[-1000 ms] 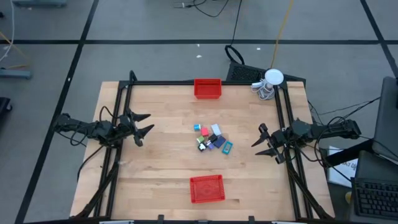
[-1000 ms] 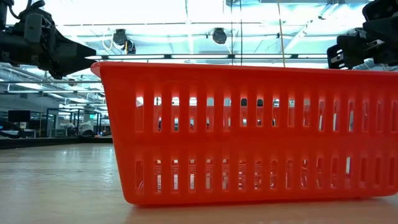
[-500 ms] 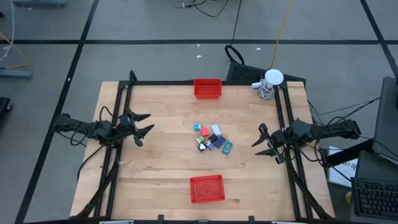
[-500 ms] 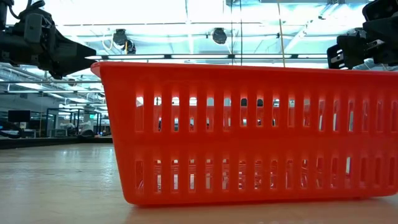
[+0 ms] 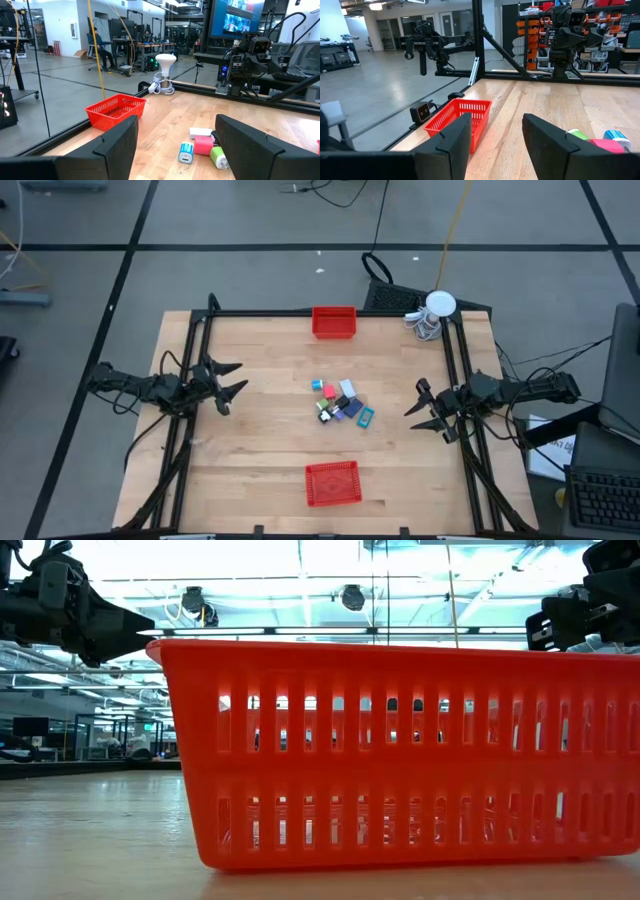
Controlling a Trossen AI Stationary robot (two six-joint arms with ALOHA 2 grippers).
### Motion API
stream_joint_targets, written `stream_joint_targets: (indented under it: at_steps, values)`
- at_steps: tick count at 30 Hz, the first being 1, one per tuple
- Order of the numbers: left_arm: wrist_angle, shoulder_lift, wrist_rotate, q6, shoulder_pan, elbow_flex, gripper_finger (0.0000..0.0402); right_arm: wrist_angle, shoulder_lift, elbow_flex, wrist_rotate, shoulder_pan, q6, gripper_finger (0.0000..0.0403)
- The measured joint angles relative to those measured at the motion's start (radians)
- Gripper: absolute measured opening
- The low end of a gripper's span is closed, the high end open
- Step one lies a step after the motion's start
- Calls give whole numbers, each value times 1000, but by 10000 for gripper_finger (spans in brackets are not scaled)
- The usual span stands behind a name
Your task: Pick & Place Office items
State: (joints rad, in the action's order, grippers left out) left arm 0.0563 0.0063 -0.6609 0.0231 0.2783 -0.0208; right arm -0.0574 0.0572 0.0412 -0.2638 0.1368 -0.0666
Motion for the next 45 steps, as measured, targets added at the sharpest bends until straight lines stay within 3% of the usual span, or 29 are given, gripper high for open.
stream_joint_targets:
  at_steps: [13,18,24,30,37,45]
  values:
    - [0,0,0,0,0,0,269,-7,0,0,4,0,0,167]
    - [0,0,0,0,0,0,269,-135,0,0,66,0,1,167]
    - [0,0,0,0,0,0,269,-317,0,0,77,0,-168,167]
    - [0,0,0,0,0,0,269,-391,0,0,78,0,-290,167]
    - [0,0,0,0,0,0,269,-378,0,0,84,0,-213,167]
    - [0,0,0,0,0,0,269,-396,149,0,265,2,-44,167]
